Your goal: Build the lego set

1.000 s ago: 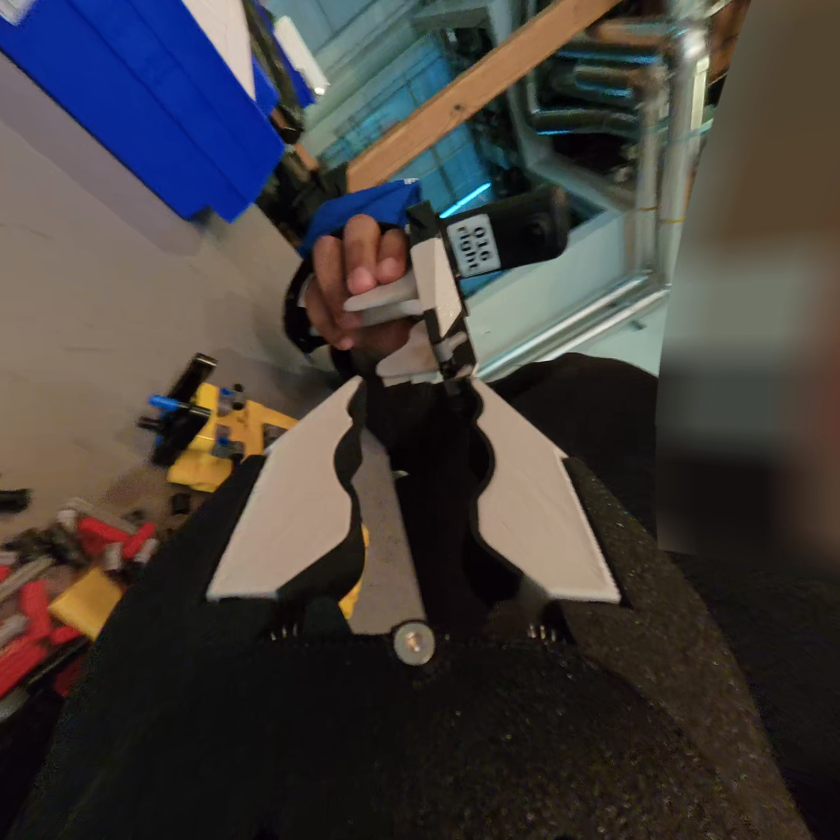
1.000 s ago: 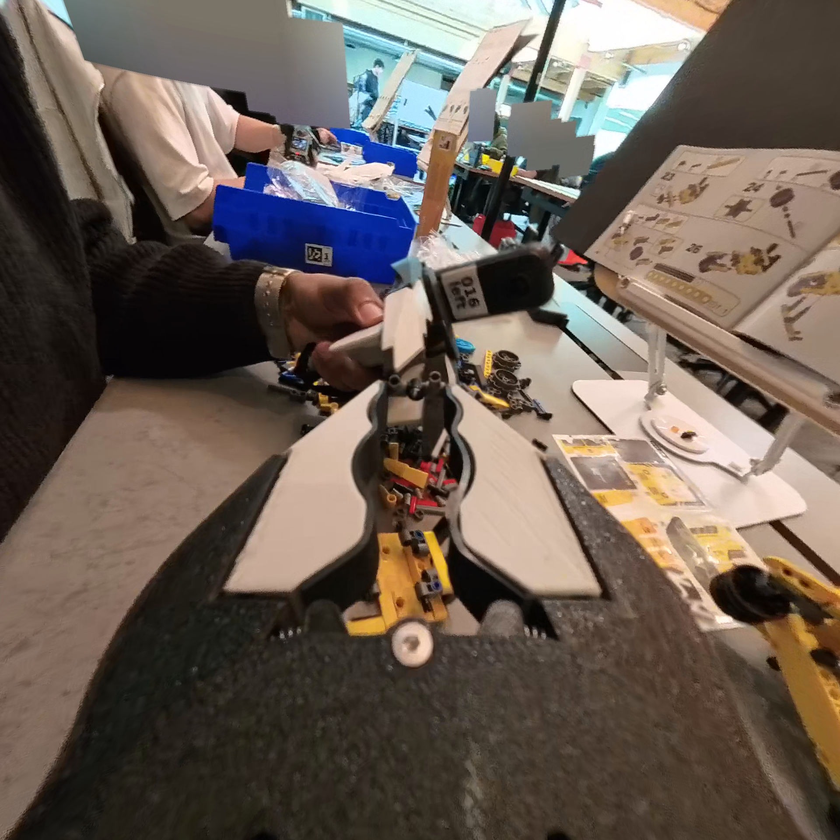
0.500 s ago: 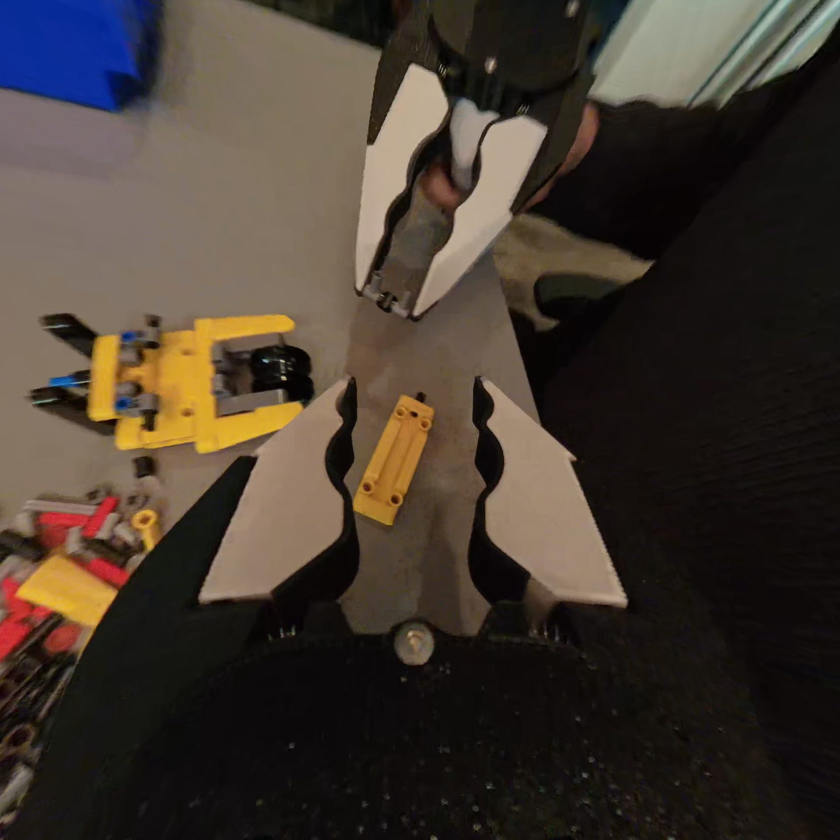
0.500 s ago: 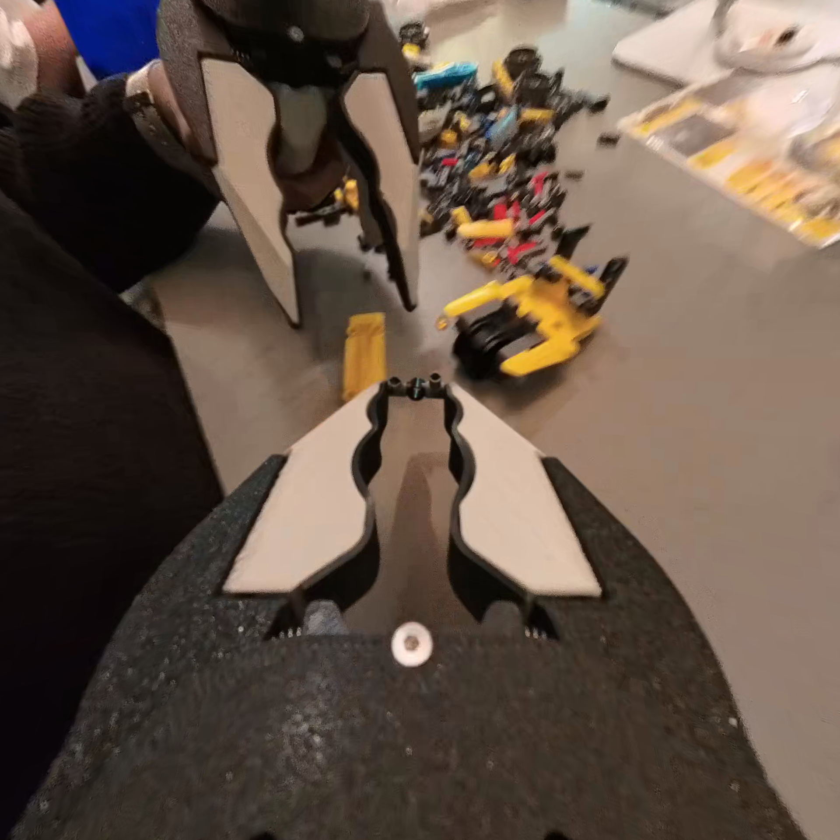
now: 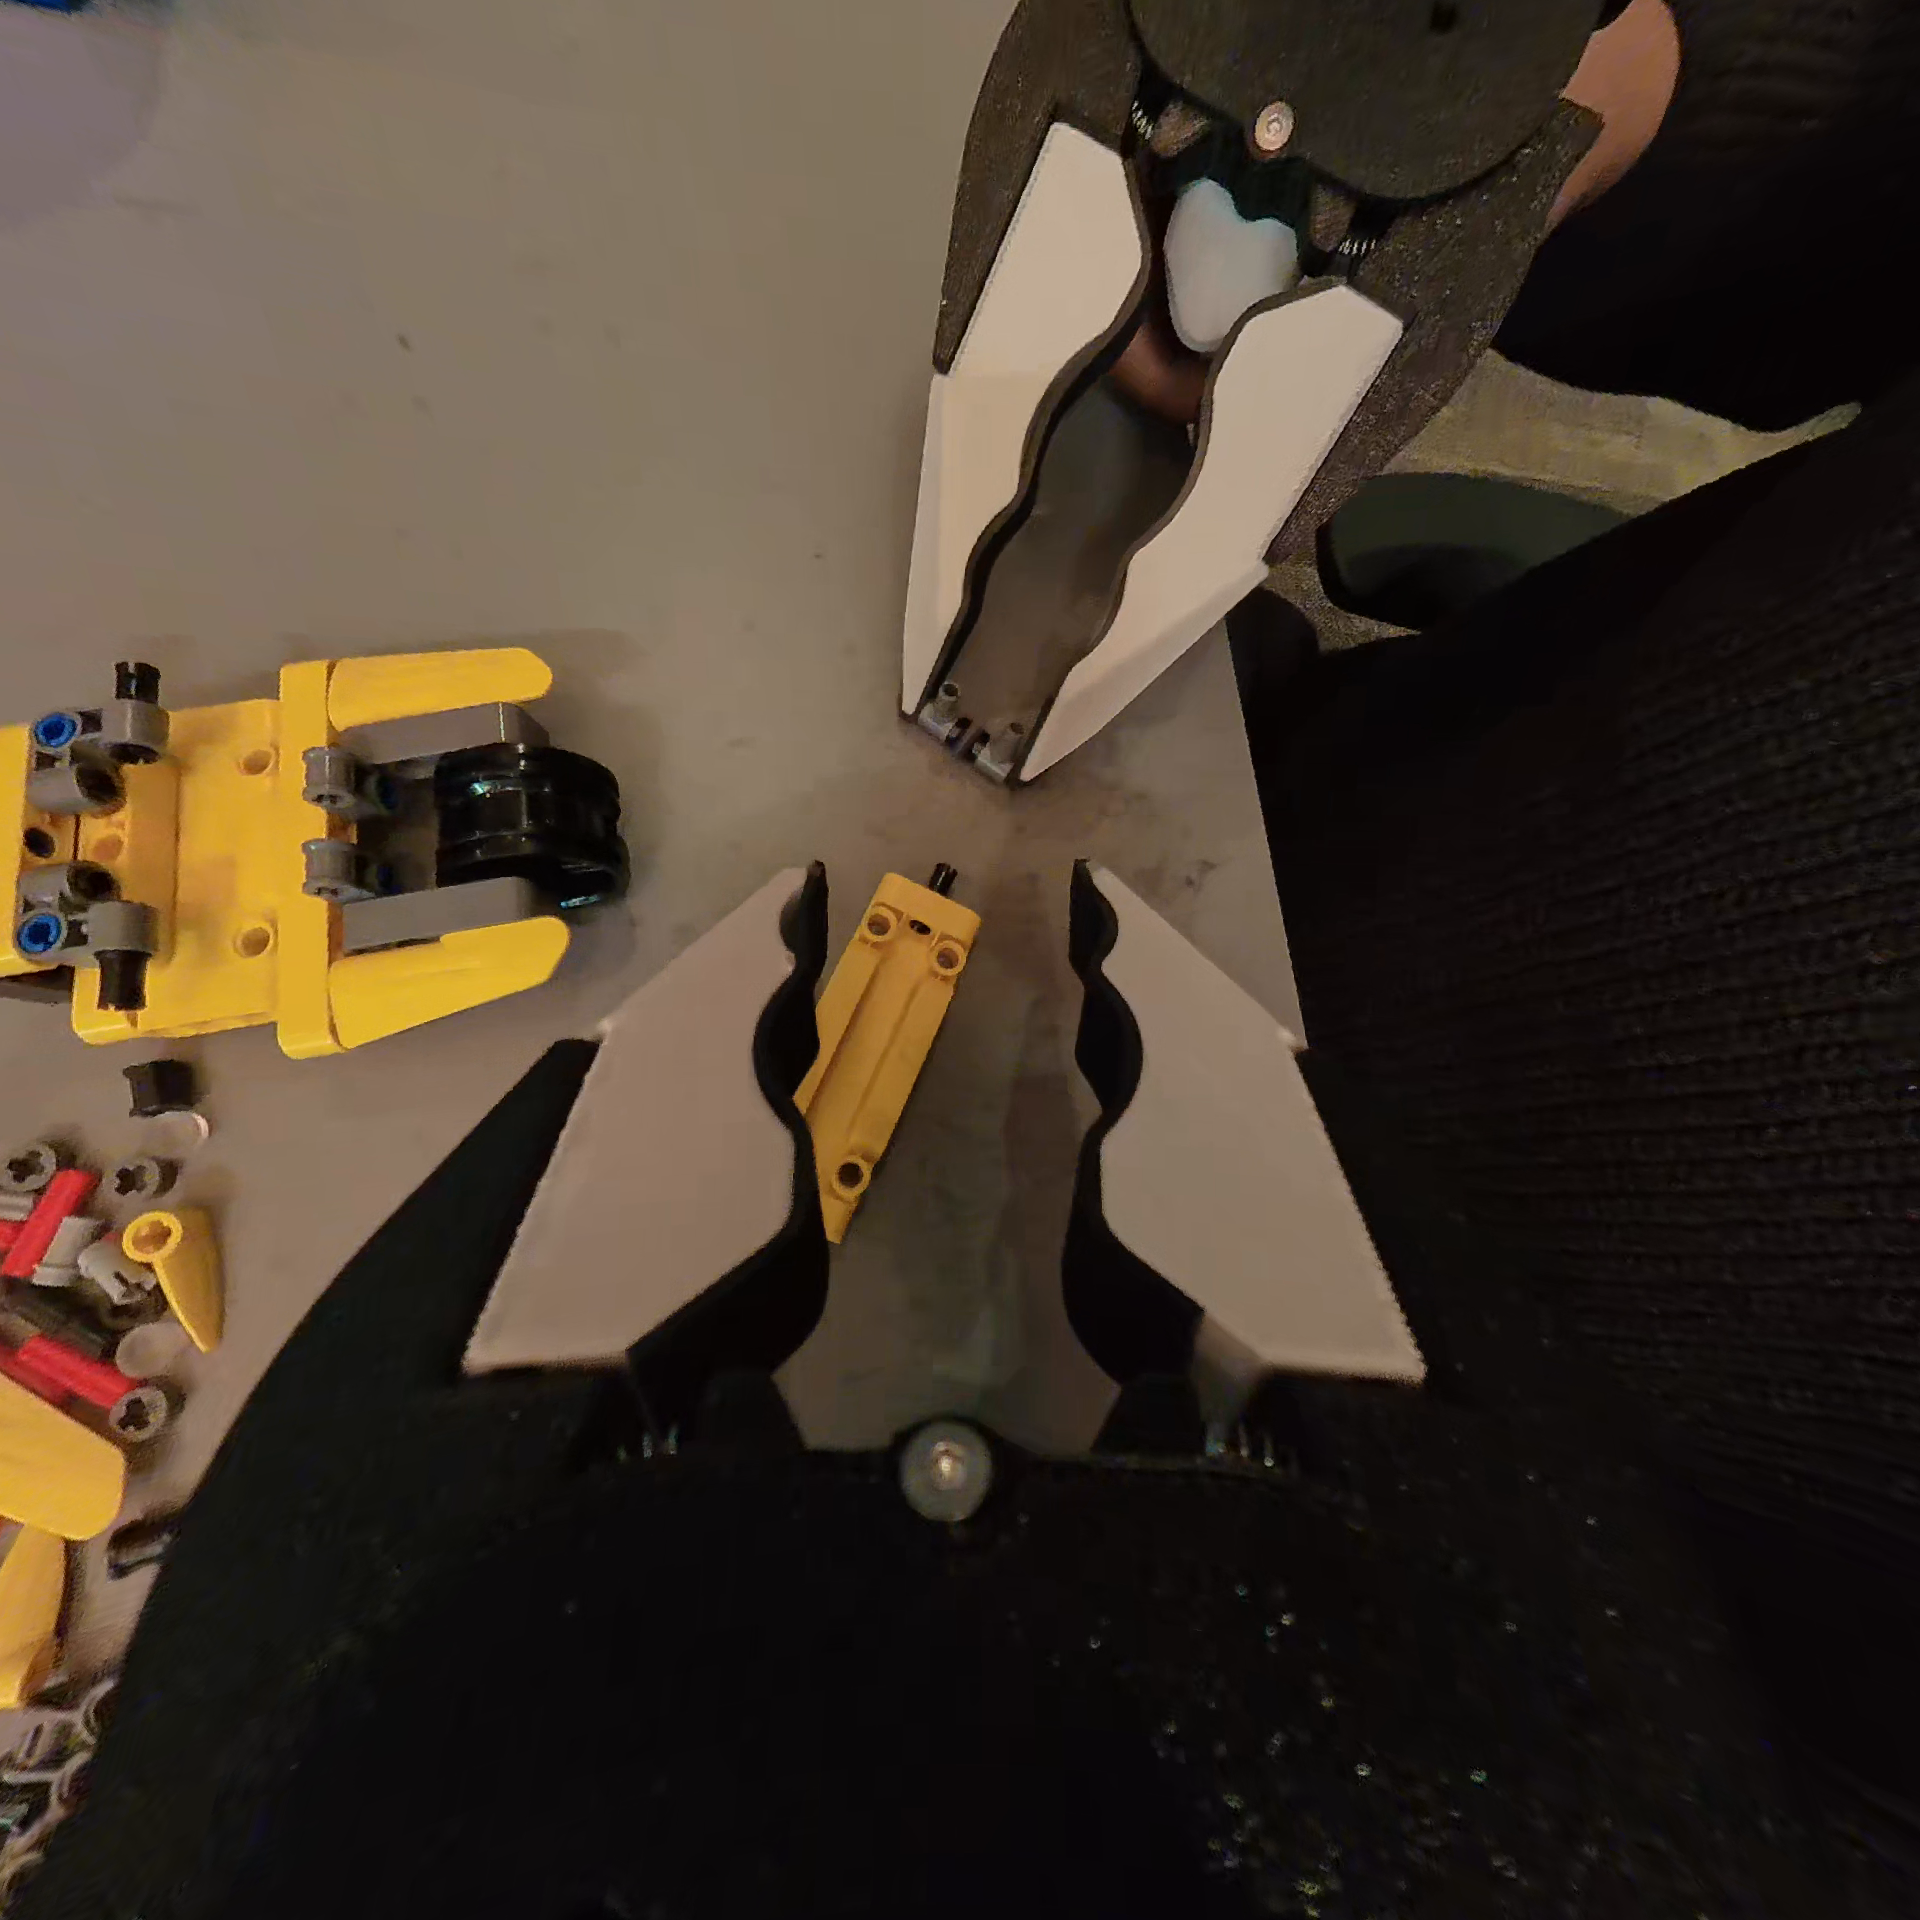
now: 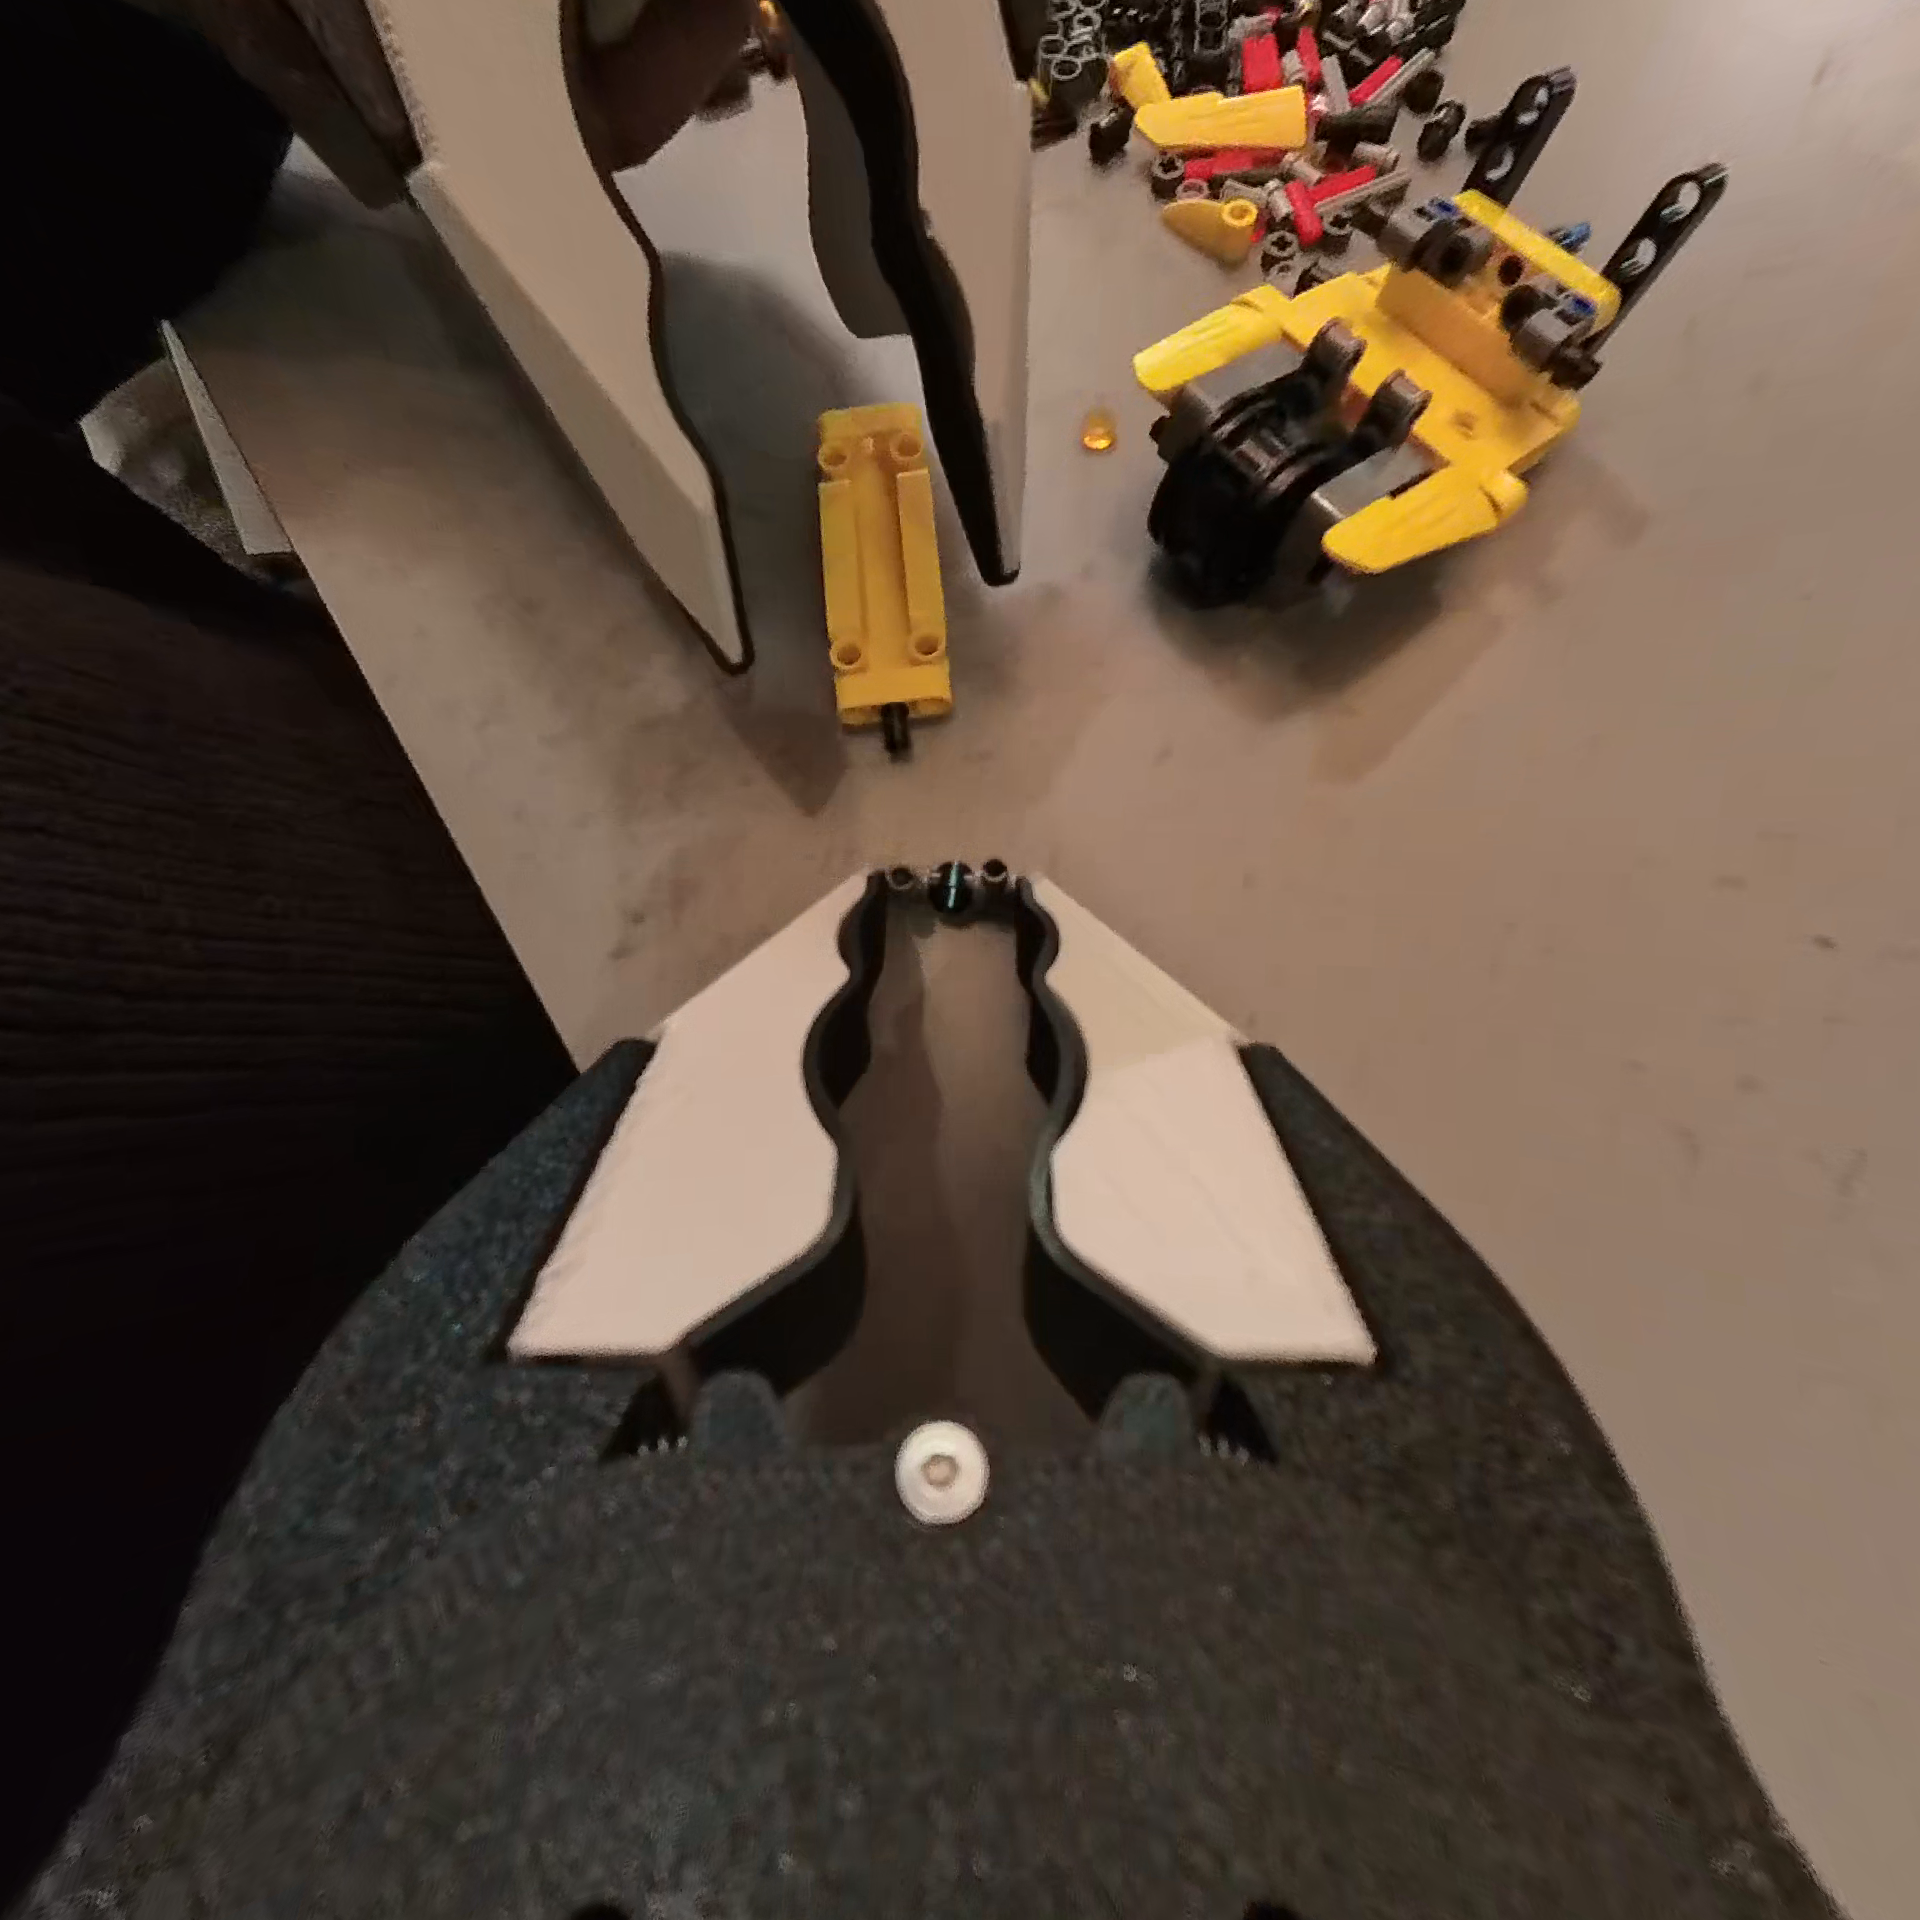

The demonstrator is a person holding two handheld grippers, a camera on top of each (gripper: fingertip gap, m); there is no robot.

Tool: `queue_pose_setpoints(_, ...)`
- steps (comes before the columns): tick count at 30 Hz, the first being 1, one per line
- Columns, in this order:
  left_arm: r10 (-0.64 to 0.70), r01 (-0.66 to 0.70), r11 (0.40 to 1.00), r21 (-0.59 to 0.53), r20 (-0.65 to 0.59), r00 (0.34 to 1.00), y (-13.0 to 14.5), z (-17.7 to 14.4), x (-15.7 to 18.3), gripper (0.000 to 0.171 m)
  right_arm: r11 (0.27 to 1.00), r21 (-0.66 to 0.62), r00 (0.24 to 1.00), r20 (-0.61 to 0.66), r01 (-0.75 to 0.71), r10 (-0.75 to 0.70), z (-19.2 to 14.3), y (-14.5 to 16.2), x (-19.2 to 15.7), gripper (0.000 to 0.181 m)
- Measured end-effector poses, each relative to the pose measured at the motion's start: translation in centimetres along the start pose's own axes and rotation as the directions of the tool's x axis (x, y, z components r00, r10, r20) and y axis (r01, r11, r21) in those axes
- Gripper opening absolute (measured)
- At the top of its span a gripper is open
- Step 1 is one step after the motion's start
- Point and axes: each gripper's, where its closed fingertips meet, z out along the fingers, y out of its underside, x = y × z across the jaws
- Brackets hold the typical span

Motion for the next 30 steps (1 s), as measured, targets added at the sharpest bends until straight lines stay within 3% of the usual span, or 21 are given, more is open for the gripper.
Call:
queue_pose_setpoints(13, 0.005, -0.005, 1.0, -0.019, 0.016, 1.0, 0.7, 0.1, -0.4, 0.045, 0.996, -0.055, 0.997, -0.011, 0.076, -0.077, -0.7, 0.8, -0.1, 0.033)
queue_pose_setpoints(24, 0.018, -0.018, 1.0, 0.002, 0.027, 0.999, 0.2, 0.0, -0.1, 0.045, 0.996, -0.031, 0.996, 0.011, 0.083, -0.083, -0.6, 0.6, 0.4, 0.024)
queue_pose_setpoints(27, -0.008, 0.007, 0.999, 0.038, 0.017, 1.0, -0.4, -0.2, 0.0, 0.046, 0.993, -0.02, 0.993, -0.011, 0.116, -0.116, -0.5, 0.1, 0.4, 0.024)
queue_pose_setpoints(30, -0.136, 0.136, 0.979, 0.152, -0.011, 0.991, -2.1, -0.7, -0.3, 0.04, 0.98, 0.045, 0.975, -0.119, 0.196, -0.189, -1.3, -1.9, 1.1, 0.024)
